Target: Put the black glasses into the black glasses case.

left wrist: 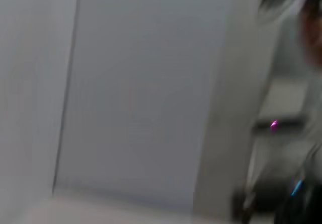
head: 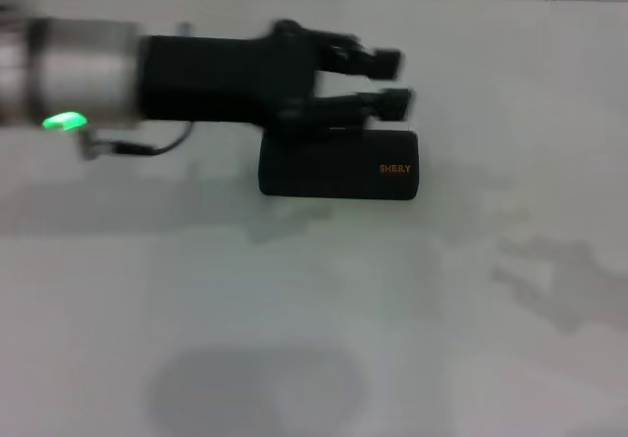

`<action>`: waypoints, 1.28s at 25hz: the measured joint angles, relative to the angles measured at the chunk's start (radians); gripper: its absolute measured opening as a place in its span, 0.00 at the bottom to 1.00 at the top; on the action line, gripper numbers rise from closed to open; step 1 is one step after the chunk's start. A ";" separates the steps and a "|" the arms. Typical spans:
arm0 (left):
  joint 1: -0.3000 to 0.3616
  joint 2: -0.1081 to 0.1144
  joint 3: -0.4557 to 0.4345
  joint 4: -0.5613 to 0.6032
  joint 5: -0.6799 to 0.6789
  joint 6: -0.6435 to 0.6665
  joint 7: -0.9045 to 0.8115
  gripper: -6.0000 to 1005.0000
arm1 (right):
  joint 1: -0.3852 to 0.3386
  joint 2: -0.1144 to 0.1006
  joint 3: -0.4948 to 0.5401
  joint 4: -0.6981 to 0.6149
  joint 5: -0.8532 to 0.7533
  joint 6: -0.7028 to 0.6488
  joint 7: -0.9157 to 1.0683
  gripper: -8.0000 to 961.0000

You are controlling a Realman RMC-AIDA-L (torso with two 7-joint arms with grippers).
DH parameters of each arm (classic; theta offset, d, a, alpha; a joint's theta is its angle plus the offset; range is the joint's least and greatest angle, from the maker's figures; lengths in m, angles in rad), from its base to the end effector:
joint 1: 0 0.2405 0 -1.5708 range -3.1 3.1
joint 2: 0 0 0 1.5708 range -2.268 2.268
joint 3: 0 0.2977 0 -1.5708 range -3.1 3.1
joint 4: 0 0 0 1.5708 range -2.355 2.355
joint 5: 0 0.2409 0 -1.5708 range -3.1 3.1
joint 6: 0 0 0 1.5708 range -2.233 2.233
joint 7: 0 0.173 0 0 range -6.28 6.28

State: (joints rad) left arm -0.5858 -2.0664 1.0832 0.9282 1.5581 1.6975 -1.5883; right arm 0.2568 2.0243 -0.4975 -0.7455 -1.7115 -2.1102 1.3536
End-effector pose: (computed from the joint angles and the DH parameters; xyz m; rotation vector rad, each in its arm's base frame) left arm -0.1551 0.3867 -0.0232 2.9311 0.2262 1.0630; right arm 0.3278 0.2629 0.0613 -2.5432 0.4731 1.2816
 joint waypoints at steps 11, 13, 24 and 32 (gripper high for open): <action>0.092 0.112 -0.128 -0.219 -0.031 0.163 0.150 0.61 | 0.216 0.001 -0.149 0.069 0.076 0.051 0.078 0.71; 0.096 0.114 -0.128 -0.247 -0.011 0.164 0.184 0.63 | 0.255 -0.002 -0.197 0.051 0.080 0.095 0.151 0.74; 0.110 0.101 -0.134 -0.297 0.021 0.159 0.282 0.66 | 0.300 -0.001 -0.381 -0.043 0.081 0.232 0.280 0.86; 0.113 0.101 -0.135 -0.298 0.030 0.155 0.285 0.66 | 0.294 0.004 -0.390 -0.017 0.093 0.245 0.272 0.86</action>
State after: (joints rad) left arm -0.4732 -1.9655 0.9483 0.6302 1.5879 1.8523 -1.3031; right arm 0.5511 2.0279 -0.8870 -0.7621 -1.6184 -1.8647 1.6261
